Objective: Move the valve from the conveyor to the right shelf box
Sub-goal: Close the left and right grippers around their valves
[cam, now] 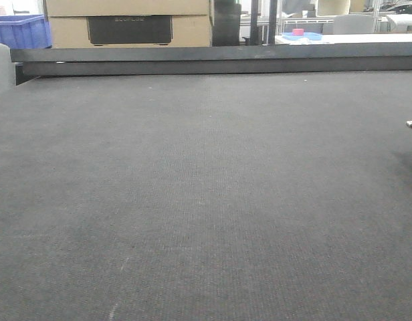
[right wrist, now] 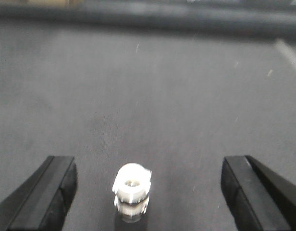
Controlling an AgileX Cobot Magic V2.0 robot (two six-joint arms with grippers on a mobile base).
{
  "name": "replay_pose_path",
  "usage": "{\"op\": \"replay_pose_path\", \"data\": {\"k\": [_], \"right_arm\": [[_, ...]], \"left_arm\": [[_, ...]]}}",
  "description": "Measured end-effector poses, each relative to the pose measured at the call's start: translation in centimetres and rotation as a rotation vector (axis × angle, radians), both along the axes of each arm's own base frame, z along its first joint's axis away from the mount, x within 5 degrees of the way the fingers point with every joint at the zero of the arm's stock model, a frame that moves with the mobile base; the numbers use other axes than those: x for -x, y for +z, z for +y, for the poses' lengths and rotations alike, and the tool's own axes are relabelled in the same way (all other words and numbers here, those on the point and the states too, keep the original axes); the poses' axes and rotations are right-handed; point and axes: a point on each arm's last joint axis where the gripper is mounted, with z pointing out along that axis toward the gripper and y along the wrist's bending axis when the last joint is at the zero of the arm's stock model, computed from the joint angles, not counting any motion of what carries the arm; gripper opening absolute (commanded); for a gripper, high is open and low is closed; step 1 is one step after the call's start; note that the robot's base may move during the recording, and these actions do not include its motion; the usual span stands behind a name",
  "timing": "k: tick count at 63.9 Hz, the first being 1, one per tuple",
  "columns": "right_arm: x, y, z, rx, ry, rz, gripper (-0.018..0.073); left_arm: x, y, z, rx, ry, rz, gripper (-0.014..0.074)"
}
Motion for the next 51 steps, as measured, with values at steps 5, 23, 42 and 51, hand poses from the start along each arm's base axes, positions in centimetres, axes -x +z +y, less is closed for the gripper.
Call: {"op": "replay_pose_path", "data": {"k": [5, 23, 42, 51], "right_arm": [[-2.4, 0.8, 0.5, 0.018, 0.029, 0.128, 0.051], [-9.6, -1.9, 1.1, 0.044, 0.049, 0.479, 0.0565], [-14.0, -7.5, 1.5, 0.056, 0.054, 0.701, 0.0565], [-15.8, -10.2, 1.3, 0.056, 0.045, 0.778, 0.0565]], "left_arm": [[0.0, 0.0, 0.0, 0.0, -0.002, 0.0, 0.0599], [0.0, 0.0, 0.0, 0.0, -0.002, 0.004, 0.0599], [0.0, -0.1, 0.0, 0.002, -0.002, 0.016, 0.0599], [0.0, -0.2, 0.0, 0.002, -0.001, 0.022, 0.0599]]}}
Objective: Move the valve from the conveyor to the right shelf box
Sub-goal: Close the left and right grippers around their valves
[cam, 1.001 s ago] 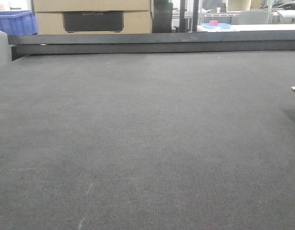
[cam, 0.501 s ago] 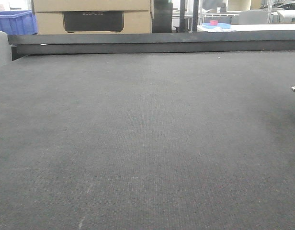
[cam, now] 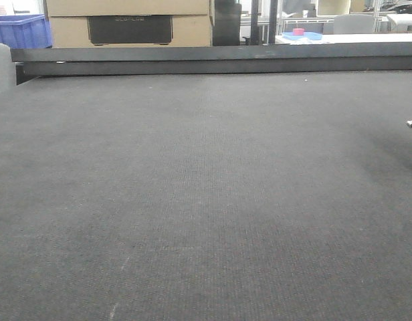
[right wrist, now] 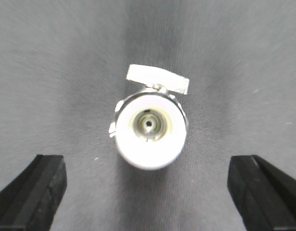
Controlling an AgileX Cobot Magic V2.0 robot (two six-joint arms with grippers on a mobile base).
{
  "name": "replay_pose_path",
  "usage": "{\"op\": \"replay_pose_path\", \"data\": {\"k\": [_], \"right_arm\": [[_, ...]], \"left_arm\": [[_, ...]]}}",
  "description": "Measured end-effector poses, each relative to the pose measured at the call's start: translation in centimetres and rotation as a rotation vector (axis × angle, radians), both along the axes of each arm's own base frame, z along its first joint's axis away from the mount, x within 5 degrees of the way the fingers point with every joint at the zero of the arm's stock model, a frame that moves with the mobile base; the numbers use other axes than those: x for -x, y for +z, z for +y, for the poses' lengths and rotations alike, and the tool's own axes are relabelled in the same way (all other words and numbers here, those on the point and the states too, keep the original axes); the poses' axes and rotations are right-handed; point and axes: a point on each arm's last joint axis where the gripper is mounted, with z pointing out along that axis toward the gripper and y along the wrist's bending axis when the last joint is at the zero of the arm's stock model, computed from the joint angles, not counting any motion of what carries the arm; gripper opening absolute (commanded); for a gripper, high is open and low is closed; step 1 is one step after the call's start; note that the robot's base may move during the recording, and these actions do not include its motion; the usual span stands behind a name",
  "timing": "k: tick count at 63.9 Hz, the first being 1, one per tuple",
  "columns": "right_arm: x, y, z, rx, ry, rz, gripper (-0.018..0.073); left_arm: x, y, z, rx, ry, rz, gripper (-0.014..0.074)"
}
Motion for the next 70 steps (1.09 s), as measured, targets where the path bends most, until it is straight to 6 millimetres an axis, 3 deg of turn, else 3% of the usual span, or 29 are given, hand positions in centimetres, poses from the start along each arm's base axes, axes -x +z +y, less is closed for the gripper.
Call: {"op": "replay_pose_path", "data": {"k": [18, 34, 40, 44, 55, 70], "right_arm": [[-2.6, -4.1, 0.1, 0.005, -0.005, 0.061, 0.0559], [-3.2, -5.1, 0.1, 0.007, -0.004, 0.067, 0.0554], [-3.3, -5.1, 0.1, 0.007, -0.004, 0.065, 0.0464], [-3.3, -5.1, 0.1, 0.007, -0.004, 0.065, 0.0335], [-3.2, -5.1, 0.1, 0.008, -0.002, 0.071, -0.0152], [-2.4, -3.4, 0.1, 0.005, -0.001, 0.036, -0.0153]], "left_arm": [[0.0, 0.0, 0.0, 0.0, 0.0, 0.004, 0.0599], [0.0, -0.1, 0.0, 0.0, 0.0, 0.008, 0.0599], [0.0, -0.1, 0.0, 0.0, 0.0, 0.012, 0.0599], [0.0, -0.1, 0.0, 0.0, 0.0, 0.015, 0.0599], [0.0, -0.2, 0.0, 0.0, 0.001, 0.025, 0.0599], [0.1, 0.0, 0.0, 0.001, 0.004, 0.104, 0.0599]]}}
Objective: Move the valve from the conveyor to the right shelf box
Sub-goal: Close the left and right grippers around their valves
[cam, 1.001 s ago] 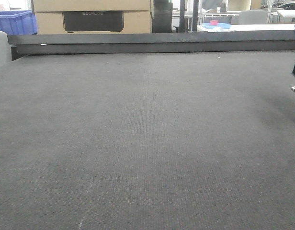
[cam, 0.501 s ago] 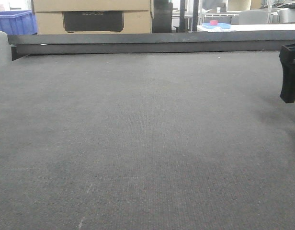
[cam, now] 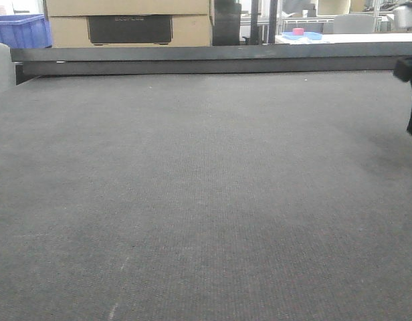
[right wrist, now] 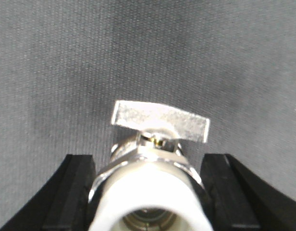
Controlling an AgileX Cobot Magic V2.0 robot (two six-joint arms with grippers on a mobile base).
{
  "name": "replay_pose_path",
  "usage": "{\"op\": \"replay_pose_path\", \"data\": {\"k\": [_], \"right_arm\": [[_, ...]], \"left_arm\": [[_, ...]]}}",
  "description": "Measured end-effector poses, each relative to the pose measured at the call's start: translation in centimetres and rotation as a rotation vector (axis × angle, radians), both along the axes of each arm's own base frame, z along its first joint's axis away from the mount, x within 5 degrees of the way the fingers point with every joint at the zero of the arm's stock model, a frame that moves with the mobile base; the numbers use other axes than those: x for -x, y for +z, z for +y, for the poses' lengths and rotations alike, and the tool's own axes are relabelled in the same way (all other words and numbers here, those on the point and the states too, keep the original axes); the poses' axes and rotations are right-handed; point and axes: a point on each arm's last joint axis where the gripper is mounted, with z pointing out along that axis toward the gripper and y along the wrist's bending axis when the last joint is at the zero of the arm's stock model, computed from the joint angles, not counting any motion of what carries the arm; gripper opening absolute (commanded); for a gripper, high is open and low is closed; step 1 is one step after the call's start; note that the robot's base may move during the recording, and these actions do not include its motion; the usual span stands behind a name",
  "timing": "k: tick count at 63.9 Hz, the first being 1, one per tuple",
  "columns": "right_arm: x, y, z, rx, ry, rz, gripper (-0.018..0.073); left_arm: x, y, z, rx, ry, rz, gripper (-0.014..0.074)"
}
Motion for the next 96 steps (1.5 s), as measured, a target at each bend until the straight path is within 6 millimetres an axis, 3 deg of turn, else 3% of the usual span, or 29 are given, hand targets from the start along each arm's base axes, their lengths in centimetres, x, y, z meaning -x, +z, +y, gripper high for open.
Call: {"op": "replay_pose_path", "data": {"k": [8, 15, 26, 36, 46, 57, 76, 96], "right_arm": [[1.2, 2.9, -0.1, -0.006, 0.0, -0.096, -0.0153], [2.8, 5.9, -0.2, -0.018, -0.004, -0.195, -0.0153], [5.6, 9.6, -0.3, -0.029, -0.004, -0.322, -0.0153], [7.5, 11.7, -0.4, -0.036, -0.003, -0.394, -0.0153], [8.5, 12.4, -0.4, -0.041, -0.002, -0.41, -0.0153], [8.7, 12.5, -0.4, -0.044, -0.002, -0.401, -0.0153], [8.7, 12.4, -0.4, -0.045, -0.002, -0.397, -0.0153], [8.7, 12.5, -0.4, -0.047, -0.002, -0.397, -0.0153]], "left_arm": [[-0.8, 0.7, 0.0, 0.018, 0.015, 0.143, 0.0599], [-2.7, 1.7, 0.2, 0.011, 0.043, 0.3, 0.0599], [-7.8, 2.2, 0.7, -0.068, 0.075, 0.505, 0.0599], [-12.3, 0.9, 1.2, -0.097, 0.026, 0.668, 0.0599], [-16.0, -1.5, 3.3, -0.052, -0.014, 0.785, 0.0599], [-18.6, -4.1, 5.1, -0.063, -0.012, 0.843, 0.0599], [-22.1, -8.8, 5.4, -0.048, -0.05, 0.932, 0.0599], [-23.9, -12.5, 5.7, -0.031, -0.06, 1.018, 0.0599]]}}
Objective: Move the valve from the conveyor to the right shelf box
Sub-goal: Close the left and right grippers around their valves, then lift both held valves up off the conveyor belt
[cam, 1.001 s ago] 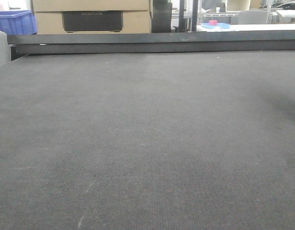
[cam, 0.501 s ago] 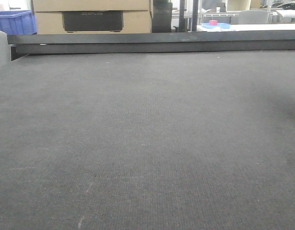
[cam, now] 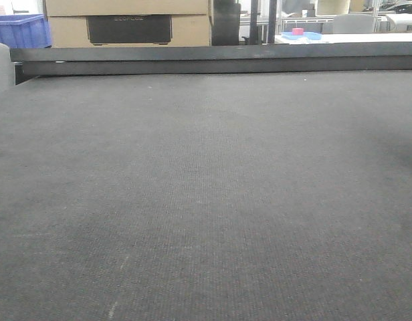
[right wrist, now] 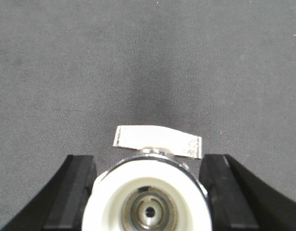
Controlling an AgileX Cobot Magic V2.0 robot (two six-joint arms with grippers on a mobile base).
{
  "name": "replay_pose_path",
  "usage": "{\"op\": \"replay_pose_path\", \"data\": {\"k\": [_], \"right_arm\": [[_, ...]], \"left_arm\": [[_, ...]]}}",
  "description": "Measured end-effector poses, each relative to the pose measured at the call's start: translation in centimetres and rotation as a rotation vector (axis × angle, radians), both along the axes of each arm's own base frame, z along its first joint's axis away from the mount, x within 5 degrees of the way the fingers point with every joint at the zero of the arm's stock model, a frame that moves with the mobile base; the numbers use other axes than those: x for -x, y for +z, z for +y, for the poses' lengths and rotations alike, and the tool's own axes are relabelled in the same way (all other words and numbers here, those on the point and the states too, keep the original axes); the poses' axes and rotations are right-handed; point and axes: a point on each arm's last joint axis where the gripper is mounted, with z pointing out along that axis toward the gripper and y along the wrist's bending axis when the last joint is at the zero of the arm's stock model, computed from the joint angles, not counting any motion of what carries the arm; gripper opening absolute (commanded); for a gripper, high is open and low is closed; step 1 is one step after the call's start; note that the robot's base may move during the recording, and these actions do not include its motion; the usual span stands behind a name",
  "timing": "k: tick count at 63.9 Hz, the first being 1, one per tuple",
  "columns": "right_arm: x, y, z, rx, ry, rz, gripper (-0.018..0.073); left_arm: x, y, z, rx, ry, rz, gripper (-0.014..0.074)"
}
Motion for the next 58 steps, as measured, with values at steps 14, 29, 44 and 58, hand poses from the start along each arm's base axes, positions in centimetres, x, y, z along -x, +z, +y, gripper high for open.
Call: {"op": "replay_pose_path", "data": {"k": [14, 29, 44, 58], "right_arm": [[0.0, 0.0, 0.0, 0.0, 0.0, 0.0, -0.0153], [0.0, 0.0, 0.0, 0.0, 0.0, 0.0, -0.0153], [0.0, 0.0, 0.0, 0.0, 0.0, 0.0, -0.0153], [0.1, 0.1, 0.0, -0.003, 0.0, -0.01, -0.0153]], "left_arm": [[-0.5, -1.0, 0.1, 0.003, 0.001, 0.017, 0.0599], [-0.6, -1.5, 0.1, 0.005, 0.001, 0.032, 0.0451], [-0.5, -1.4, 0.0, 0.013, -0.002, 0.041, -0.011], [-0.1, -0.8, -0.1, 0.024, -0.002, 0.046, -0.0111]]}}
